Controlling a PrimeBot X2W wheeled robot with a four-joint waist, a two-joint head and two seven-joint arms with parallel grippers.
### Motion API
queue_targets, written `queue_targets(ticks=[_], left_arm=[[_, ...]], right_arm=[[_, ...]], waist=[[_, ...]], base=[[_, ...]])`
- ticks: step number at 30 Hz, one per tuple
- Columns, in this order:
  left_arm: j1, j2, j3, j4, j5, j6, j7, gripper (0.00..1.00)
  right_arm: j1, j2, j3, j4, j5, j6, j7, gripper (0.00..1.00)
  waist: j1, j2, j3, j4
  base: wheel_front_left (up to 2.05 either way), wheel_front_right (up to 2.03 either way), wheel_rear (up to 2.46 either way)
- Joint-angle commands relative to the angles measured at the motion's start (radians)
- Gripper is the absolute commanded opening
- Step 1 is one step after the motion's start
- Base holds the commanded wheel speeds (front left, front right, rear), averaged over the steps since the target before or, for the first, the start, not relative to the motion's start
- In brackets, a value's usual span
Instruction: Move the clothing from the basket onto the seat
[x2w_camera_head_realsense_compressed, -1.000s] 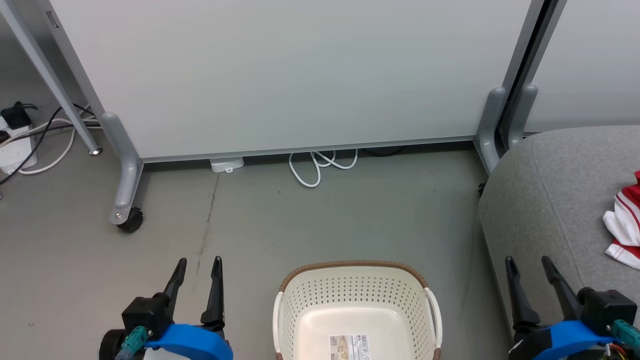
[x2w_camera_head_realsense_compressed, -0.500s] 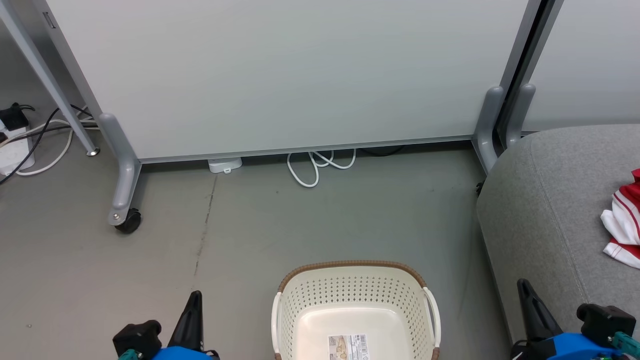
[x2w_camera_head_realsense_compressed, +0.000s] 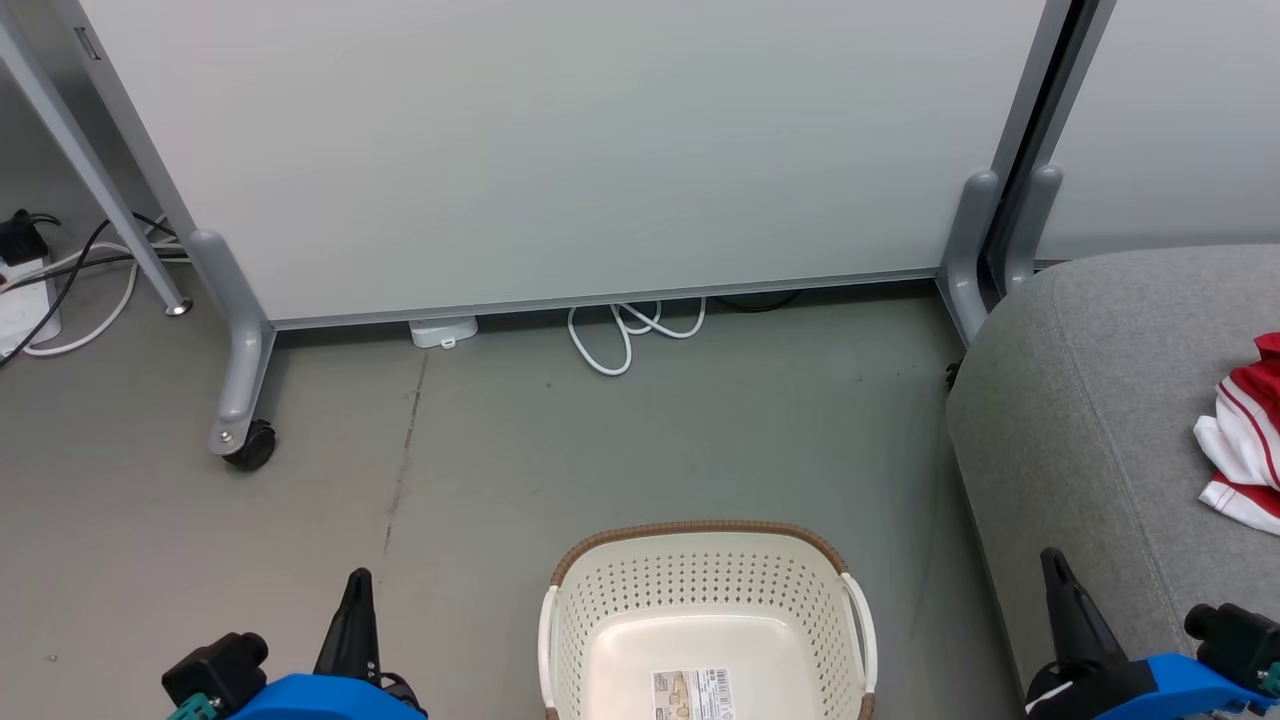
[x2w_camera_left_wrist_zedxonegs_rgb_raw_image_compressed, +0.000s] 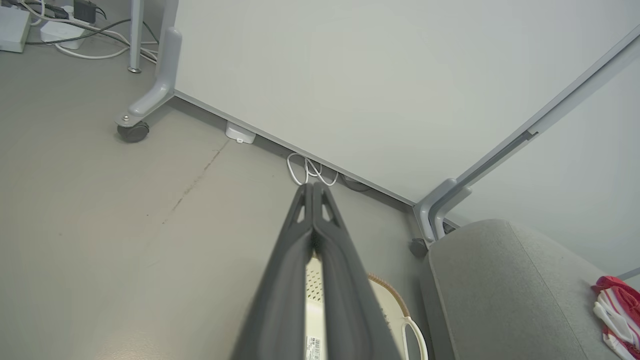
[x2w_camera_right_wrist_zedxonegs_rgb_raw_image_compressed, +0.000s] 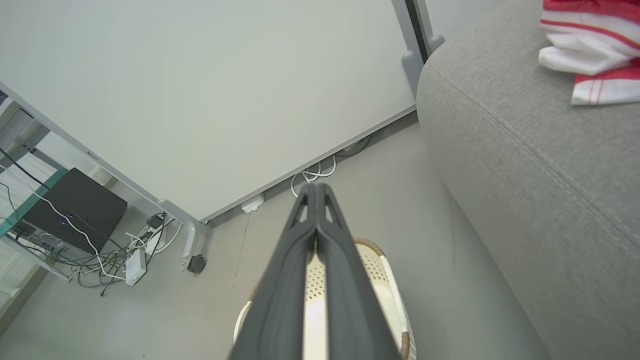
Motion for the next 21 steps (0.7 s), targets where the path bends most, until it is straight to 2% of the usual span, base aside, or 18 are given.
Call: queue_targets(ticks=[1, 21], left_arm=[[-0.035, 0.001, 0.010, -0.025, -0.042, -0.001, 0.010, 0.00], [-0.051, 0.000, 0.055, -0.073, -0.309, -0.001, 0.084, 0.00]], right_arm=[[-0.032, -0.006, -0.002, -0.016, 0.045, 0.000, 0.006, 0.00], [-0.061, -0.008, -0.004, -0.017, 0.331, 0.000, 0.051, 0.00]], waist=[[-0.0001, -0.0001, 0.000, -0.001], [-0.0001, -0.0001, 0.000, -0.014]], base=[[0.00, 0.00, 0.00], [0.00, 0.00, 0.00]])
